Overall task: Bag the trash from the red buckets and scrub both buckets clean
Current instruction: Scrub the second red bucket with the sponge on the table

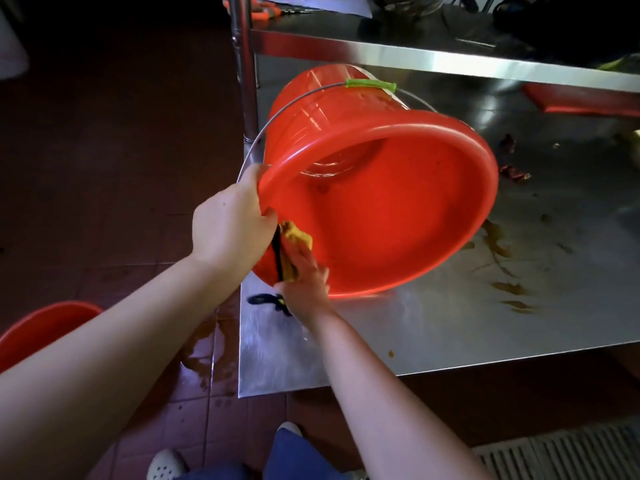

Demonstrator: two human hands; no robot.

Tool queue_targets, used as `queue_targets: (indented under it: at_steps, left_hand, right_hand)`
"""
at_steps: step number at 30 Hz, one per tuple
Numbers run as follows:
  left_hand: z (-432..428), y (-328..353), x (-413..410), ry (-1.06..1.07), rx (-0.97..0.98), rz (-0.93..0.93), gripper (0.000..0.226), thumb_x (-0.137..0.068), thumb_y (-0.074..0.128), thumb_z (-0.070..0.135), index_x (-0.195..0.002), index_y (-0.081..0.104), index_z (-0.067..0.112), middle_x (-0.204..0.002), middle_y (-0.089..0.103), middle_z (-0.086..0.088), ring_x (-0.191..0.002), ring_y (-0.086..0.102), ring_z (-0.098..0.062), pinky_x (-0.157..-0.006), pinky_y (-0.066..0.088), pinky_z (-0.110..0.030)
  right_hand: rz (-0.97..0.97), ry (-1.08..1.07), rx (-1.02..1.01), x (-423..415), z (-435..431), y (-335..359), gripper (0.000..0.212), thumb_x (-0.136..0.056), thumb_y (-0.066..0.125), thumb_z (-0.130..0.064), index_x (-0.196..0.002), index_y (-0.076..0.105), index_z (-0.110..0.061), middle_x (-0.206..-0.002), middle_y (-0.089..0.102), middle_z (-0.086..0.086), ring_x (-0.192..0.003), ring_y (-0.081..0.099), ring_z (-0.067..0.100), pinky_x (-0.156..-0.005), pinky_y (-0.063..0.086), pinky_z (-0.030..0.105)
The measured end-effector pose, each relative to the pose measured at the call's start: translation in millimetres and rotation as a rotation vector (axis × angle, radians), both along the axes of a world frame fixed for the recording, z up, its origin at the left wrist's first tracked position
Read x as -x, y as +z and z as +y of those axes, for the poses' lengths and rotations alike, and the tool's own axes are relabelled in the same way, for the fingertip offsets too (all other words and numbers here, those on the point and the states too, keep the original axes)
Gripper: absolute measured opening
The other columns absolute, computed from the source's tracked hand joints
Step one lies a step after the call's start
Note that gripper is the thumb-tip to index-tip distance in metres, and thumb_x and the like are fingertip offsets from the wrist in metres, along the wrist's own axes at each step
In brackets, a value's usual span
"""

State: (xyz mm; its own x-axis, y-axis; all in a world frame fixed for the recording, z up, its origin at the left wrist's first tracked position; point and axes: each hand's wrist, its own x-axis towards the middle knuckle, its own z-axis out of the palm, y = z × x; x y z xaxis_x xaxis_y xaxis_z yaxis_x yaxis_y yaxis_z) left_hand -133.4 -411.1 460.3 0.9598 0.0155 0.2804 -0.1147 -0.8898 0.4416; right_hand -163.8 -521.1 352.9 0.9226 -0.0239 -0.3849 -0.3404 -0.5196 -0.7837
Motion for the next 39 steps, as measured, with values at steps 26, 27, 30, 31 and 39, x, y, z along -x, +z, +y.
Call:
queue_targets:
  at_steps: [26, 27, 30, 31, 39]
  left_hand:
    - [21, -2, -6, -0.082, 0.084, -0.229, 0.056, -0.077, 0.056, 0.004, -0.131, 0.047, 0.017, -0.091, 0.067, -0.013, -0.079, 0.061, -0.037, -0.070, 0.043, -0.037]
    - [22, -3, -6, -0.080, 0.080, -0.236, 0.055, -0.077, 0.055, 0.005, -0.131, 0.048, 0.017, -0.091, 0.067, -0.013, -0.079, 0.061, -0.038, -0.070, 0.043, -0.037]
    - [23, -6, -10, -0.080, 0.067, -0.261, 0.052, -0.076, 0.055, 0.004, -0.126, 0.052, 0.016, -0.086, 0.067, -0.013, -0.076, 0.061, -0.039, -0.067, 0.043, -0.036]
    - [23, -7, -12, -0.075, 0.071, -0.266, 0.050, -0.075, 0.056, 0.004, -0.123, 0.054, 0.015, -0.084, 0.066, -0.012, -0.075, 0.061, -0.039, -0.066, 0.042, -0.035]
    - [12, -15, -28, -0.111, 0.135, -0.392, 0.040, -0.069, 0.049, 0.012, -0.107, 0.060, 0.012, -0.075, 0.064, -0.006, -0.065, 0.060, -0.030, -0.058, 0.042, -0.030]
  right_hand:
    - [-0.302, 0.366, 0.713, -35, -51, -30, 0.078, -0.086, 0.059, -0.040, -0.141, 0.007, -0.060, -0.157, 0.008, -0.017, -0.125, 0.032, 0.032, -0.099, 0.030, 0.042]
    - [-0.328, 0.409, 0.887, -46, -71, -31, 0.081, -0.085, 0.061, -0.043, -0.141, 0.005, -0.059, -0.158, 0.007, -0.015, -0.125, 0.033, 0.031, -0.098, 0.031, 0.042]
    - [-0.315, 0.325, 1.203, -83, -105, -22, 0.077, -0.085, 0.061, -0.033, -0.147, 0.016, -0.044, -0.157, 0.015, -0.003, -0.128, 0.031, 0.032, -0.099, 0.028, 0.041]
    - [-0.310, 0.218, 1.229, -93, -106, -23, 0.075, -0.085, 0.062, -0.029, -0.147, 0.021, -0.038, -0.156, 0.017, 0.001, -0.130, 0.029, 0.033, -0.099, 0.027, 0.041]
    - [-0.111, 0.003, 0.343, -141, -8, -43, 0.059, -0.093, 0.049, -0.041, -0.145, 0.022, -0.048, -0.157, 0.016, -0.013, -0.138, 0.021, 0.034, -0.109, 0.018, 0.041]
